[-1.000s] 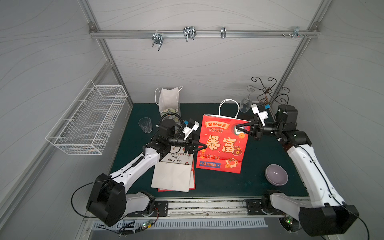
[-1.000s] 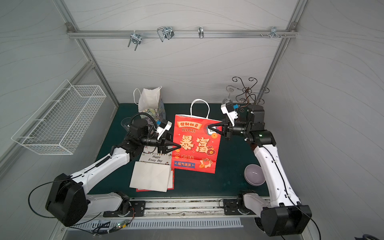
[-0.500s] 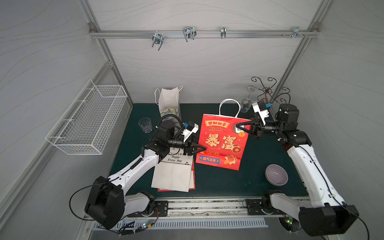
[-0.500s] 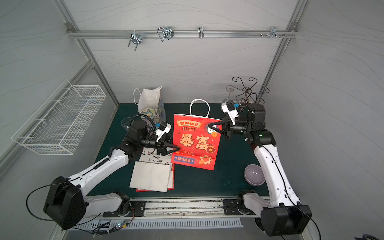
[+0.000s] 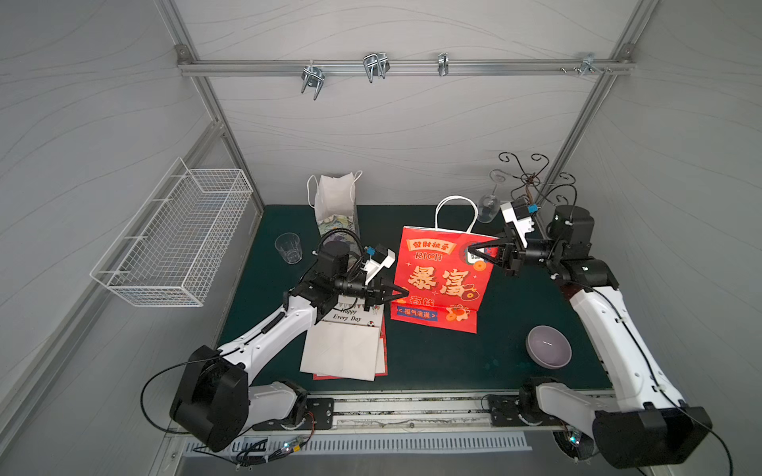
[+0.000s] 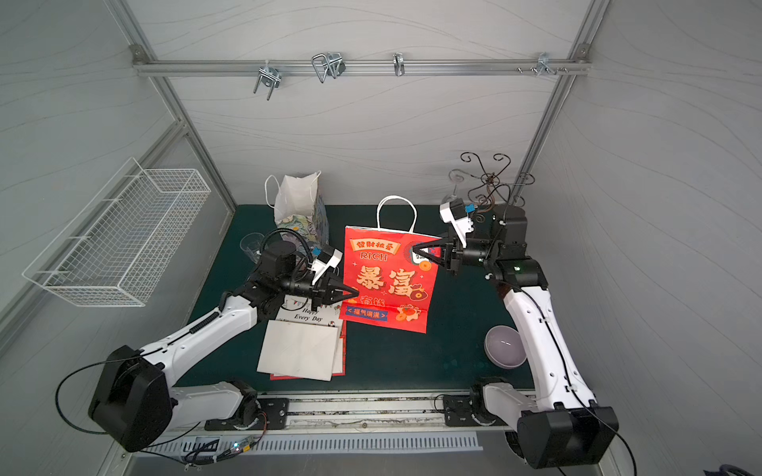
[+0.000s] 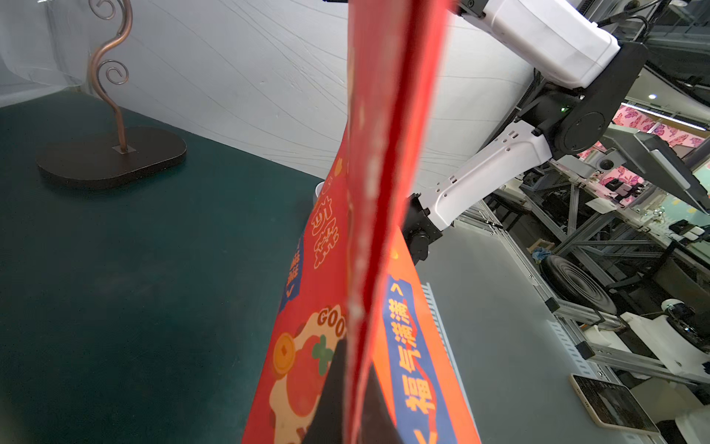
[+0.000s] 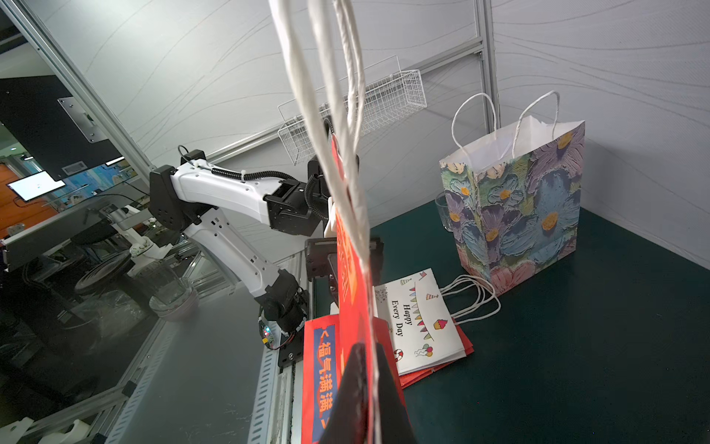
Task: Put away the paper bag
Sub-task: Press the paper bag at the center of the board.
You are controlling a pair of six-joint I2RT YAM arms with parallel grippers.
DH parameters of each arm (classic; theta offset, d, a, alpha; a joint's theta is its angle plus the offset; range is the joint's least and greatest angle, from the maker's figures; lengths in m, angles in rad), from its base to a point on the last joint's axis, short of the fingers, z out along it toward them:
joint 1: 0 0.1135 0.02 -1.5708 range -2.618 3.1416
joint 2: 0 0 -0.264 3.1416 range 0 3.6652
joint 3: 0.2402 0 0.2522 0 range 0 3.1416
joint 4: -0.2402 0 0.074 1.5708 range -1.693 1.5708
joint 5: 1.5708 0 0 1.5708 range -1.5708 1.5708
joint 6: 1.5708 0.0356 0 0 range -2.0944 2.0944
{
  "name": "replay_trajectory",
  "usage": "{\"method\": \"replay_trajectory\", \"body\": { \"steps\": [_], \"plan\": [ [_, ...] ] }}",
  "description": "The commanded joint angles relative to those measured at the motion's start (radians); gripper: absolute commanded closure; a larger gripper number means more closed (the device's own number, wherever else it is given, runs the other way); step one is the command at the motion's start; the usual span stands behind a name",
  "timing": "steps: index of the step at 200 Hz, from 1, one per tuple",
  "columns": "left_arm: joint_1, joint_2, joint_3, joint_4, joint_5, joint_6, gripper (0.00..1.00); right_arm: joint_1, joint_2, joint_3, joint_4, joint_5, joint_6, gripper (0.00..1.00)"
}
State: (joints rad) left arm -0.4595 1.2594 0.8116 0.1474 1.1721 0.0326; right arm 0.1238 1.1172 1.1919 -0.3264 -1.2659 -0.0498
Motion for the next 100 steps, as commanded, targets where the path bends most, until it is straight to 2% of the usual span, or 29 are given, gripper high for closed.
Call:
{"method": "replay_trajectory", "body": {
  "steps": [1,8,16,31,46,58,84,100],
  "plan": [
    [-0.005,-0.009,0.022,0.051,0.023,-0.031,0.85,-0.003,-0.014,0.017,-0.050,-0.008,-0.055,1.00],
    [-0.005,-0.009,0.024,0.088,0.014,-0.070,0.68,-0.002,-0.014,0.023,-0.070,-0.006,-0.074,1.00],
    [-0.004,-0.005,0.029,0.141,0.003,-0.120,0.56,0.003,-0.013,0.026,-0.086,-0.006,-0.088,1.00],
    [-0.004,0.008,0.043,0.241,-0.021,-0.219,0.47,0.013,-0.010,0.031,-0.120,-0.009,-0.108,1.00],
    [-0.005,0.028,0.070,0.307,-0.026,-0.275,0.46,0.024,-0.003,0.037,-0.144,-0.018,-0.150,1.00],
    [-0.005,0.048,0.093,0.318,-0.008,-0.292,0.54,0.029,0.002,0.044,-0.169,-0.018,-0.167,1.00],
    [-0.004,0.078,0.104,0.313,0.032,-0.291,1.00,0.030,0.005,0.053,-0.183,-0.017,-0.179,1.00],
    [-0.005,0.074,0.089,0.343,0.036,-0.306,1.00,0.028,0.003,0.058,-0.185,-0.020,-0.179,1.00]
  ]
}}
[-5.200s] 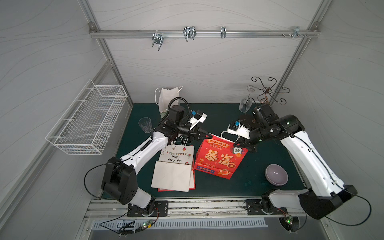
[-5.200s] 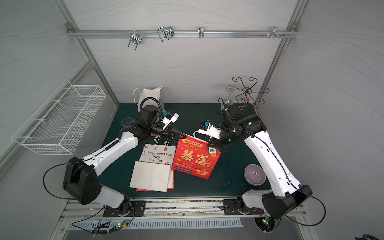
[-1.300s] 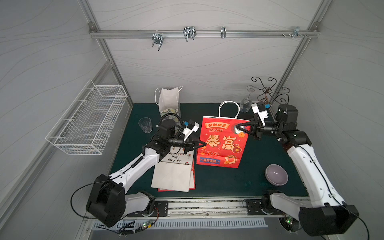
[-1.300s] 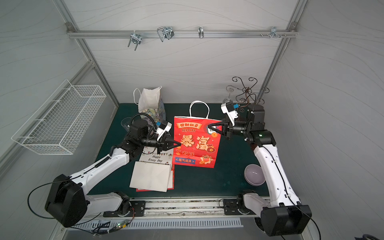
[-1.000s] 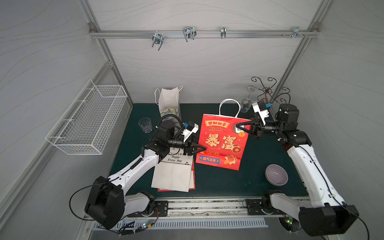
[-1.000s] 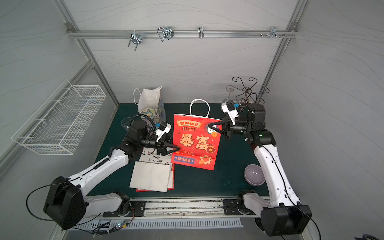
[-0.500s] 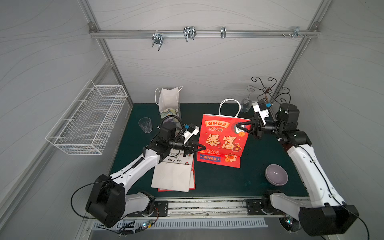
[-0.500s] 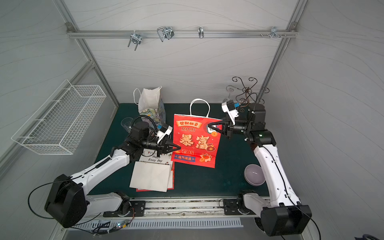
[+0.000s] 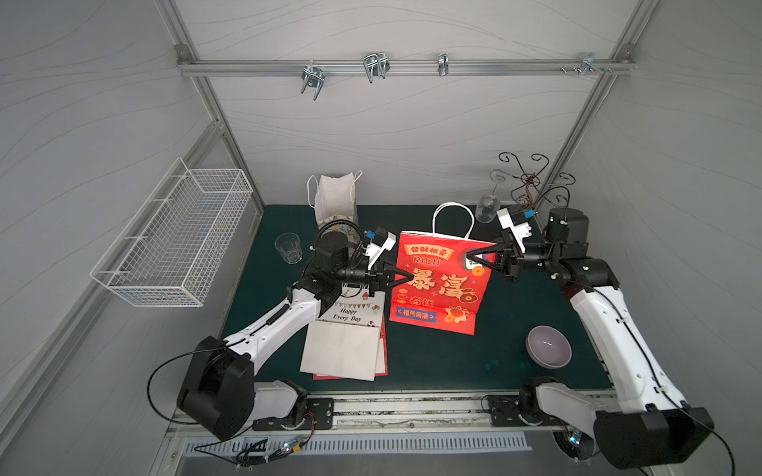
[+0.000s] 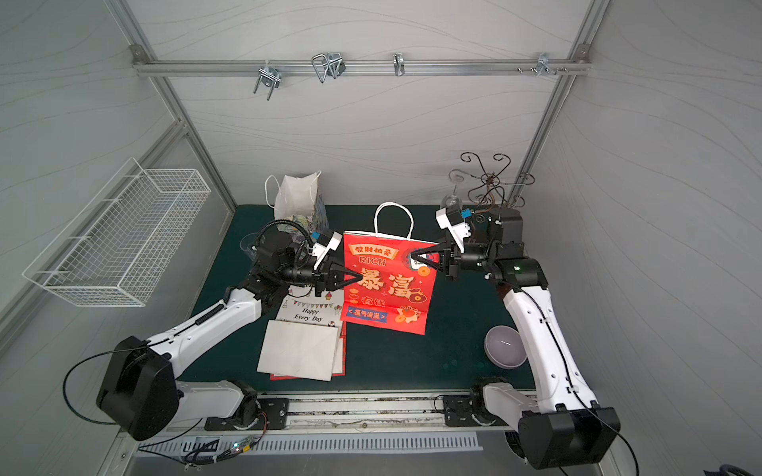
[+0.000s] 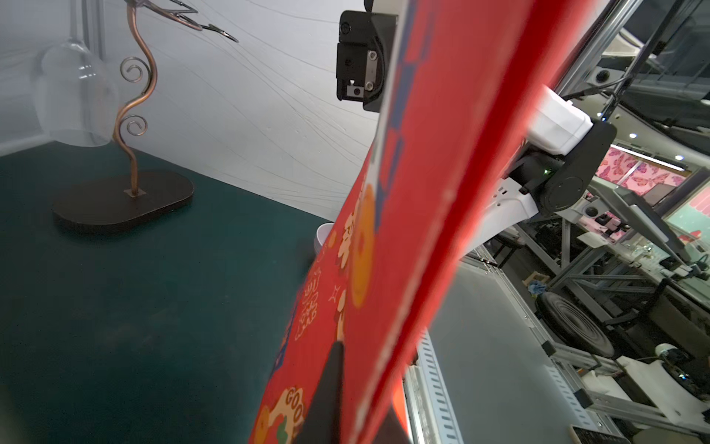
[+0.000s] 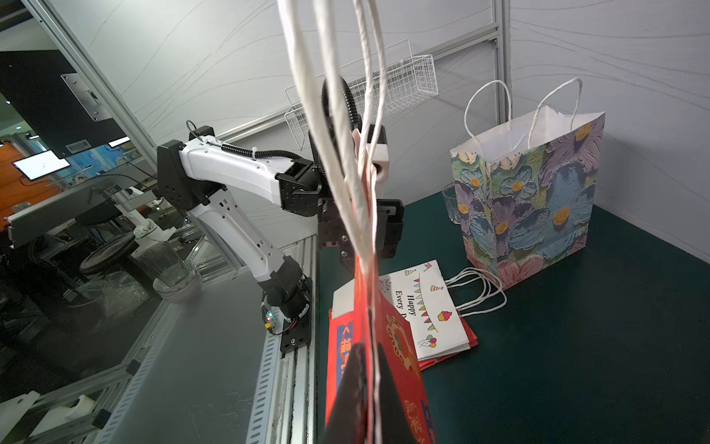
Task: Put away the paper bag
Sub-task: Press the paper bag at the center of the board.
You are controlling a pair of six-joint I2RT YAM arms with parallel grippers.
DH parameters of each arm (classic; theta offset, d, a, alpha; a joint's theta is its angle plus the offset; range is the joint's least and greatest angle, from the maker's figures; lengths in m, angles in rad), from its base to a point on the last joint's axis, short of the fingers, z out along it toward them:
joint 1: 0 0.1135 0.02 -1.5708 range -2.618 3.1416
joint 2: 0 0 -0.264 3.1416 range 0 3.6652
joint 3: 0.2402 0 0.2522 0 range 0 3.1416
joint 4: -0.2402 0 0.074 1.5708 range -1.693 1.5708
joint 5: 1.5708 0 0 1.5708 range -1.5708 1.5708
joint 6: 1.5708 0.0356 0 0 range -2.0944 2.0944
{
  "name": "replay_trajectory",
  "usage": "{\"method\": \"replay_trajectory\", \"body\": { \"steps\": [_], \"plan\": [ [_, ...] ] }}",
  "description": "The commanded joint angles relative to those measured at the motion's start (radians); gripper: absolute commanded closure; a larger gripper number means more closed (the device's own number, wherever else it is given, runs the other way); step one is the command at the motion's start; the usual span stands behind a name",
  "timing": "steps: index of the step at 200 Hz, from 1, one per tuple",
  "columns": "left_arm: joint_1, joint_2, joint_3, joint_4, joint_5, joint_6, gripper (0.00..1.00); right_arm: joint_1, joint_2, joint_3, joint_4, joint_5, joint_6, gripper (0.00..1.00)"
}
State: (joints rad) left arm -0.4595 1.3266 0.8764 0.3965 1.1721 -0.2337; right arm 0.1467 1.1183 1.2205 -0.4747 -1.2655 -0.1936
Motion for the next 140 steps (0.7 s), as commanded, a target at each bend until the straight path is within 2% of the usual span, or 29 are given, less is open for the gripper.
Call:
{"method": "replay_trajectory", "body": {
  "steps": [1,15,21,26,31,43,55,68,84,92,111,138,140],
  "plan": [
    [-0.005,0.006,0.024,0.097,0.036,-0.041,1.00,0.004,0.002,0.029,-0.038,-0.020,-0.035,1.00],
    [-0.004,-0.005,0.015,0.124,0.031,-0.059,1.00,-0.002,-0.001,0.028,-0.040,-0.029,-0.033,0.99],
    [-0.005,-0.009,0.014,0.128,0.029,-0.064,1.00,-0.008,-0.004,0.025,-0.036,-0.030,-0.025,0.85],
    [-0.004,-0.011,0.013,0.131,0.027,-0.068,1.00,-0.012,-0.009,0.020,-0.030,-0.031,-0.016,0.69],
    [-0.004,-0.015,0.013,0.134,0.027,-0.072,1.00,-0.019,-0.015,0.012,-0.022,-0.029,-0.003,0.59],
    [0.000,-0.022,0.011,0.151,0.025,-0.086,1.00,-0.027,-0.035,-0.017,-0.007,-0.031,0.006,0.46],
    [0.001,-0.027,0.011,0.176,0.020,-0.107,1.00,-0.029,-0.051,-0.053,-0.003,-0.032,0.002,0.42],
    [0.002,-0.030,0.013,0.203,0.021,-0.133,1.00,-0.029,-0.054,-0.082,0.007,-0.050,0.016,0.45],
    [0.002,-0.029,0.021,0.209,0.021,-0.147,1.00,-0.025,-0.055,-0.099,0.045,-0.080,0.068,0.57],
    [0.001,-0.027,0.023,0.210,0.020,-0.152,1.00,-0.022,-0.055,-0.098,0.048,-0.086,0.068,0.67],
    [0.001,-0.022,0.024,0.239,0.015,-0.179,1.00,-0.021,-0.053,-0.086,0.028,-0.090,0.039,1.00],
    [0.004,-0.021,0.024,0.282,0.005,-0.228,1.00,-0.024,-0.057,-0.076,-0.015,-0.095,-0.018,1.00],
    [0.005,-0.022,0.024,0.282,0.006,-0.230,1.00,-0.024,-0.058,-0.076,-0.019,-0.093,-0.022,0.95]
  ]
}}
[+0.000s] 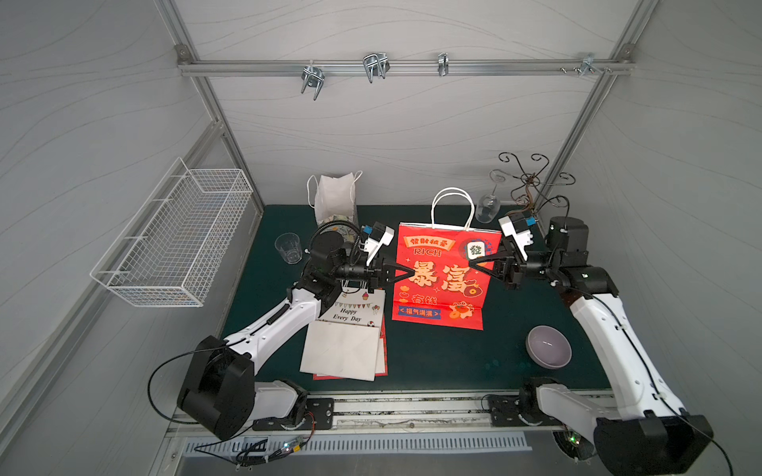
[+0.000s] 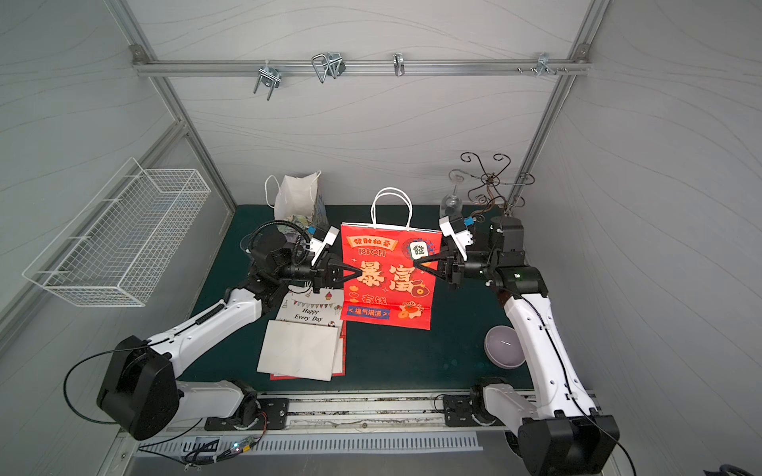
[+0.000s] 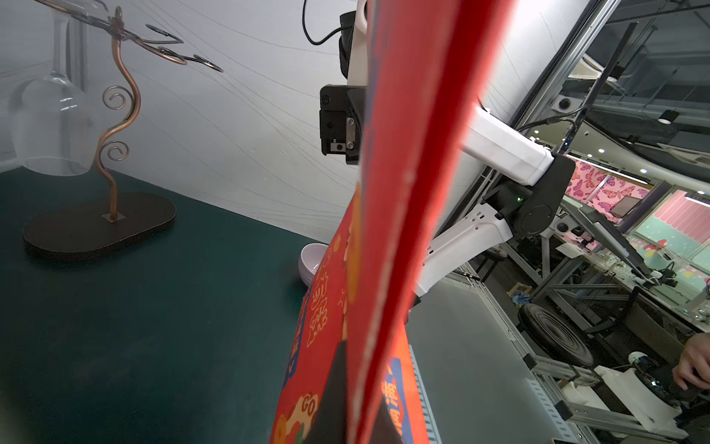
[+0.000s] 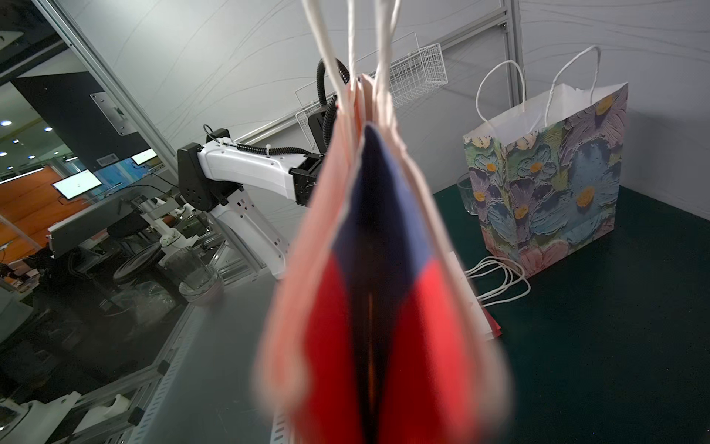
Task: Put away the paper bag
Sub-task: Press the paper bag at the center of the board.
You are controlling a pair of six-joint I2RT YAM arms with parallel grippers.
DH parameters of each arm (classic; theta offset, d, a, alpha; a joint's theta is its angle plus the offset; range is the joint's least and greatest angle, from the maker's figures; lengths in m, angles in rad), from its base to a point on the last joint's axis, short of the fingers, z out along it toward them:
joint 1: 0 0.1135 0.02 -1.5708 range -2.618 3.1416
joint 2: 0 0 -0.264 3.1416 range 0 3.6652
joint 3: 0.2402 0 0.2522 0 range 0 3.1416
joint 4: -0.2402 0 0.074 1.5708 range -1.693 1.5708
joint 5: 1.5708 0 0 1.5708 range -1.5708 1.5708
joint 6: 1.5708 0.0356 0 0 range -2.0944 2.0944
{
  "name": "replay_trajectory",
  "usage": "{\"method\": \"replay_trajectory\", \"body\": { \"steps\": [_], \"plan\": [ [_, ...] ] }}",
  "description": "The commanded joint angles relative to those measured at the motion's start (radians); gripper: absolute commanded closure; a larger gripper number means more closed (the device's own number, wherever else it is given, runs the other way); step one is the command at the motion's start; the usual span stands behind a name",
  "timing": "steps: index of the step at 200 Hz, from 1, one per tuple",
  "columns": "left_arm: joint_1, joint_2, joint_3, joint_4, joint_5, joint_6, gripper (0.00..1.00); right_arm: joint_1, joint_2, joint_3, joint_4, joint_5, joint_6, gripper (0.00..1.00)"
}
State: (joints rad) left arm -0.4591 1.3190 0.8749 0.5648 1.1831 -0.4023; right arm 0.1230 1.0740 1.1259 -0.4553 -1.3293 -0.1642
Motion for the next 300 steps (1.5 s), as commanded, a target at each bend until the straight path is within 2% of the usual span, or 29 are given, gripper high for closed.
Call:
{"method": "replay_trajectory", "body": {
  "steps": [1,8,16,25,38,54,62,70,83,119,129,134,147,165,173,198,232,271,274,280,283,292,300],
  "plan": [
    [0.005,-0.014,0.026,0.114,-0.006,-0.063,1.00,0.000,-0.015,0.018,-0.040,-0.027,-0.054,0.92],
    [0.007,-0.019,0.024,0.120,-0.007,-0.071,1.00,-0.002,-0.021,0.017,-0.059,-0.012,-0.069,0.68],
    [0.010,-0.025,0.020,0.122,-0.008,-0.077,1.00,-0.002,-0.030,0.009,-0.081,0.000,-0.090,0.53],
    [0.012,-0.032,0.017,0.123,-0.009,-0.078,1.00,-0.002,-0.042,-0.009,-0.088,0.022,-0.102,0.45],
    [0.015,-0.040,0.016,0.121,-0.013,-0.076,1.00,-0.004,-0.052,-0.045,-0.086,0.035,-0.109,0.44],
    [0.016,-0.041,0.022,0.109,-0.009,-0.071,1.00,-0.003,-0.050,-0.068,-0.088,0.022,-0.106,0.49],
    [0.016,-0.038,0.024,0.106,-0.009,-0.069,1.00,-0.001,-0.042,-0.070,-0.095,0.012,-0.104,0.55],
    [0.016,-0.035,0.025,0.107,-0.009,-0.070,1.00,-0.001,-0.036,-0.066,-0.108,-0.002,-0.109,0.68],
    [0.016,-0.035,0.024,0.117,-0.012,-0.077,1.00,0.000,-0.031,-0.061,-0.122,-0.018,-0.127,1.00],
    [0.019,-0.039,0.021,0.142,-0.020,-0.097,1.00,-0.002,-0.041,-0.058,-0.142,-0.012,-0.160,1.00],
    [0.020,-0.042,0.020,0.143,-0.020,-0.099,1.00,-0.003,-0.045,-0.057,-0.158,0.011,-0.178,0.63],
    [0.022,-0.043,0.022,0.142,-0.019,-0.101,1.00,-0.002,-0.049,-0.059,-0.165,0.026,-0.187,0.54],
    [0.025,-0.047,0.026,0.144,-0.020,-0.107,1.00,-0.003,-0.059,-0.072,-0.178,0.056,-0.214,0.44],
    [0.025,-0.051,0.035,0.143,-0.017,-0.113,1.00,-0.004,-0.056,-0.093,-0.170,0.066,-0.216,0.42],
    [0.027,-0.052,0.039,0.142,-0.017,-0.114,1.00,-0.004,-0.052,-0.099,-0.164,0.056,-0.215,0.43],
    [0.029,-0.054,0.047,0.138,-0.014,-0.113,1.00,-0.001,-0.049,-0.107,-0.152,0.021,-0.204,0.59],
    [0.030,-0.054,0.062,0.140,-0.015,-0.118,1.00,-0.001,-0.049,-0.103,-0.152,-0.006,-0.204,1.00],
    [0.034,-0.048,0.064,0.142,-0.012,-0.120,1.00,-0.002,-0.052,-0.086,-0.212,0.006,-0.263,1.00],
    [0.034,-0.048,0.067,0.142,-0.013,-0.121,1.00,-0.002,-0.054,-0.087,-0.215,0.014,-0.266,0.93],
    [0.034,-0.048,0.068,0.141,-0.012,-0.121,1.00,-0.002,-0.061,-0.093,-0.219,0.035,-0.270,0.70],
    [0.035,-0.048,0.070,0.141,-0.012,-0.122,1.00,-0.002,-0.064,-0.098,-0.219,0.044,-0.271,0.63],
    [0.036,-0.050,0.074,0.140,-0.012,-0.123,1.00,-0.003,-0.073,-0.112,-0.219,0.063,-0.280,0.53],
    [0.037,-0.053,0.078,0.139,-0.013,-0.124,1.00,-0.003,-0.080,-0.124,-0.220,0.078,-0.285,0.52]
  ]
}}
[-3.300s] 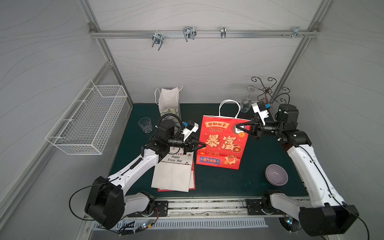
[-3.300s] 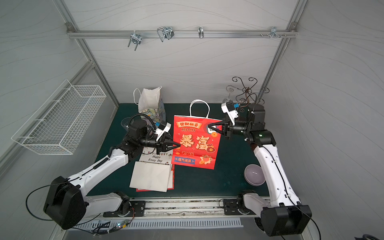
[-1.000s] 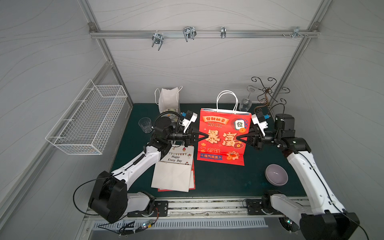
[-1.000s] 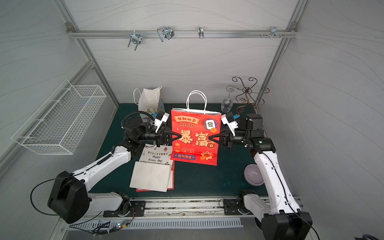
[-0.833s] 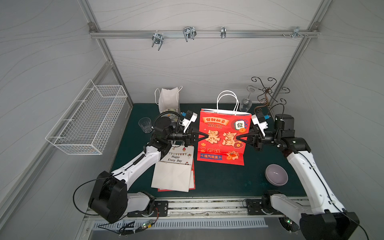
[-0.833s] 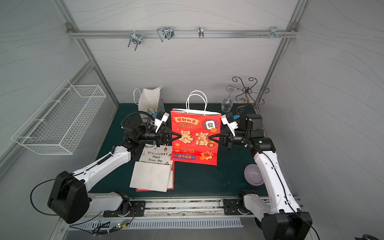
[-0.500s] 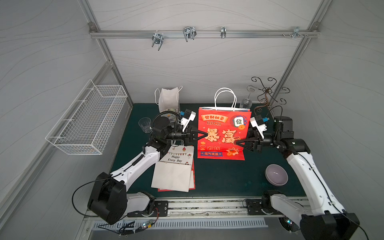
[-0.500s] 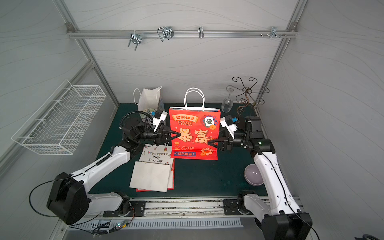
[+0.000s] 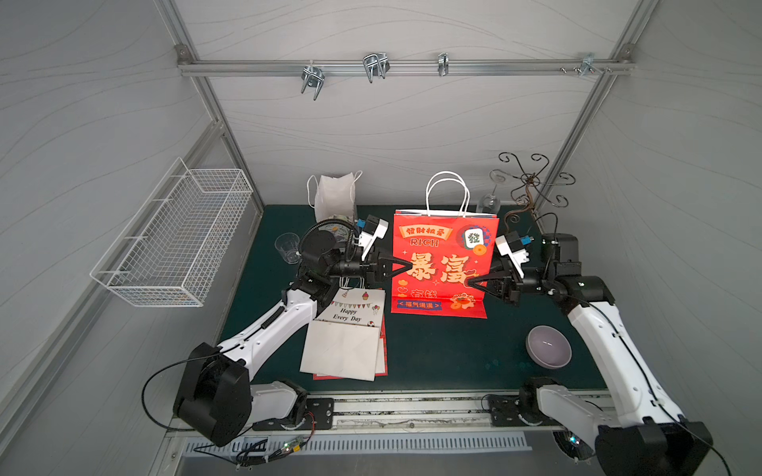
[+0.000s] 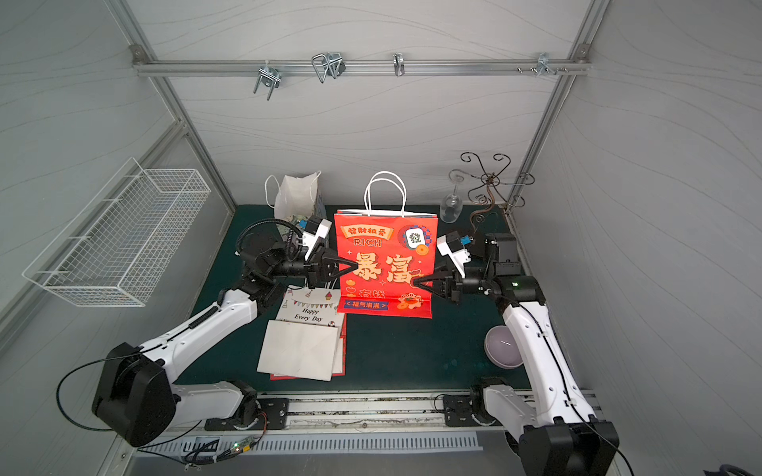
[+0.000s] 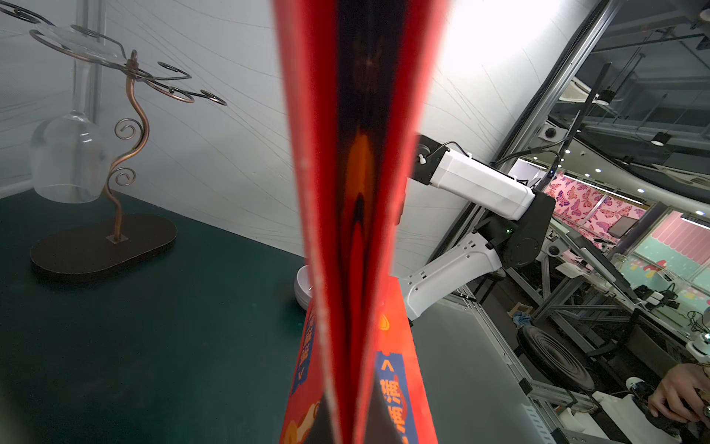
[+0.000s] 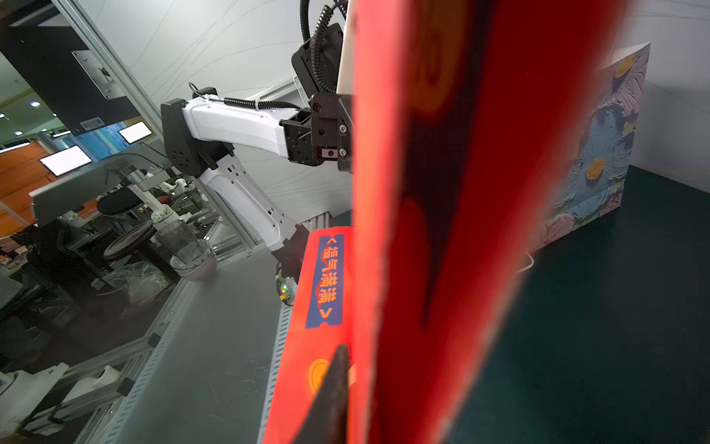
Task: Put away the paper bag
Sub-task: Press the paper bag at the center of the board.
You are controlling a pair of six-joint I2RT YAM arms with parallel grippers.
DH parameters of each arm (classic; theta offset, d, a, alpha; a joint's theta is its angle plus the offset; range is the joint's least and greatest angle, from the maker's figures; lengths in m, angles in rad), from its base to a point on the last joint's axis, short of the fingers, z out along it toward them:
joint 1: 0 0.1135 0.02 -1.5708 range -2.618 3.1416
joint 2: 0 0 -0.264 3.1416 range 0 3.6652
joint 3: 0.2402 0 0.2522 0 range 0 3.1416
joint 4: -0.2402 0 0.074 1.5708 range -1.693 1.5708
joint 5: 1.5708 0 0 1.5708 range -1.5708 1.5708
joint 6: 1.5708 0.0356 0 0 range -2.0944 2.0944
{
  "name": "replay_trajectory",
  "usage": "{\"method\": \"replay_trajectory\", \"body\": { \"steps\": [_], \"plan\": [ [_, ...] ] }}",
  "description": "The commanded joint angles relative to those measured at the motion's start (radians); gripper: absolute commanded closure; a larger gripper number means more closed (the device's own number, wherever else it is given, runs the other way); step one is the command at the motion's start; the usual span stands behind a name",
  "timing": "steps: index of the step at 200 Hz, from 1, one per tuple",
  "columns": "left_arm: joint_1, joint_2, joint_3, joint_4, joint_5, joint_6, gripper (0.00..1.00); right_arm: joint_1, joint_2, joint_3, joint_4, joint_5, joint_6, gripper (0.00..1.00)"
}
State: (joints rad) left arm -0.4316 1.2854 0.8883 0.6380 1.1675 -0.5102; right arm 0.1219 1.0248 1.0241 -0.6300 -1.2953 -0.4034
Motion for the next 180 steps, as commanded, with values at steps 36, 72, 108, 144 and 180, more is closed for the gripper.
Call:
{"method": "replay_trajectory", "body": {
  "steps": [36,72,108,144,180],
  "plan": [
    [0.010,-0.029,0.080,0.039,0.006,-0.002,1.00,-0.001,-0.027,-0.037,-0.040,0.018,-0.040,0.71],
    [0.011,-0.029,0.087,0.036,0.008,-0.002,1.00,-0.003,-0.027,-0.036,-0.039,0.006,-0.046,0.99],
    [0.017,-0.031,0.086,0.006,0.008,0.021,1.00,-0.013,-0.035,0.008,-0.037,-0.021,-0.022,1.00],
    [0.022,-0.036,0.093,-0.008,-0.021,0.040,1.00,-0.016,-0.079,0.109,0.030,0.093,0.083,0.27],
    [0.025,-0.082,0.118,-0.241,-0.170,0.214,1.00,-0.053,-0.219,0.026,0.075,0.437,0.084,0.14]
  ]
}}
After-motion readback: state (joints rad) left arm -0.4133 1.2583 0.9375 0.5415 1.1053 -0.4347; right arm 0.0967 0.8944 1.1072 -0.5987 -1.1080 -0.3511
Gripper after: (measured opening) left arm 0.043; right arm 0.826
